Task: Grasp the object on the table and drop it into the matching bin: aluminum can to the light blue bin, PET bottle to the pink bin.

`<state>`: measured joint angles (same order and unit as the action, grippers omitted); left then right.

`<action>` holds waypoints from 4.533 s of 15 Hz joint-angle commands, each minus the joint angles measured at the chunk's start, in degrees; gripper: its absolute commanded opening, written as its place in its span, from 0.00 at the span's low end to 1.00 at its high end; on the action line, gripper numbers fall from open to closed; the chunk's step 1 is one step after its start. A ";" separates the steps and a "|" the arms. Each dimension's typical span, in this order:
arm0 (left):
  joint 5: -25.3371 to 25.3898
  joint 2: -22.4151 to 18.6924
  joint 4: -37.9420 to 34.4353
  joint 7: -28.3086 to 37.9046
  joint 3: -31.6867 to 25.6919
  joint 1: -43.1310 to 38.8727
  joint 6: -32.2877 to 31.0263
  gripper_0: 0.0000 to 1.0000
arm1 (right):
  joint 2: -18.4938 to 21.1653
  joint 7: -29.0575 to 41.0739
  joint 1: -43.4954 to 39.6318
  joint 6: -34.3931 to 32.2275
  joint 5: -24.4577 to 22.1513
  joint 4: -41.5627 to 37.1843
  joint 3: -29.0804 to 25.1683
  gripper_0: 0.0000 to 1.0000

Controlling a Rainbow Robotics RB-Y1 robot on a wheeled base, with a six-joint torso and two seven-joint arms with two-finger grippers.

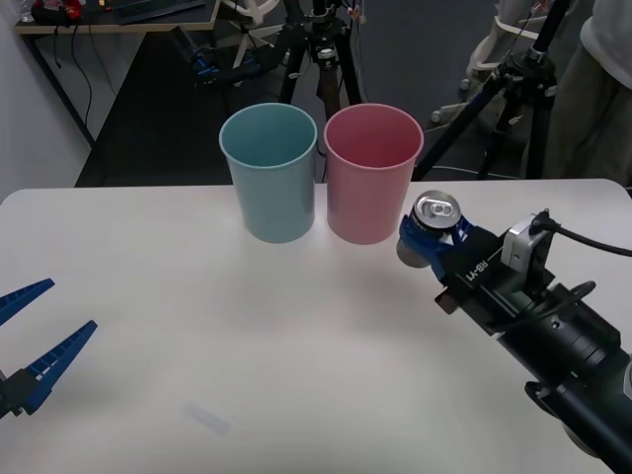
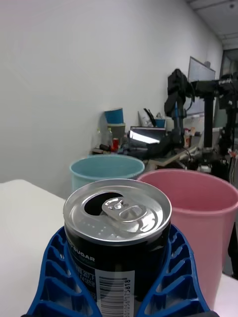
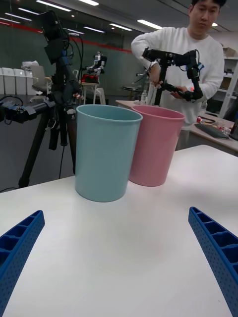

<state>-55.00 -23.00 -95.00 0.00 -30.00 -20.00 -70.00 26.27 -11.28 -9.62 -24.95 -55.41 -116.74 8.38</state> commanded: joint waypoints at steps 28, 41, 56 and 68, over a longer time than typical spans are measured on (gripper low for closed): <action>0.00 0.00 0.00 0.00 0.00 0.00 0.00 1.00 | -20.74 31.23 51.46 26.89 -33.18 40.10 14.30 0.00; 0.00 0.00 0.00 0.00 0.00 0.00 0.00 1.00 | -23.29 31.23 61.56 31.19 -35.65 57.33 15.00 1.00; 0.00 0.00 0.00 0.00 0.00 0.00 0.00 1.00 | -17.40 31.32 46.10 24.25 -36.35 33.25 15.53 1.00; 0.00 0.00 0.00 0.00 0.00 0.00 0.00 1.00 | 2.38 16.73 10.68 -5.02 -17.28 6.35 -3.90 1.00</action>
<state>-55.00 -23.00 -95.00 0.00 -30.00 -20.00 -70.00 28.65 6.95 2.54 -28.28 -73.48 -110.40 6.38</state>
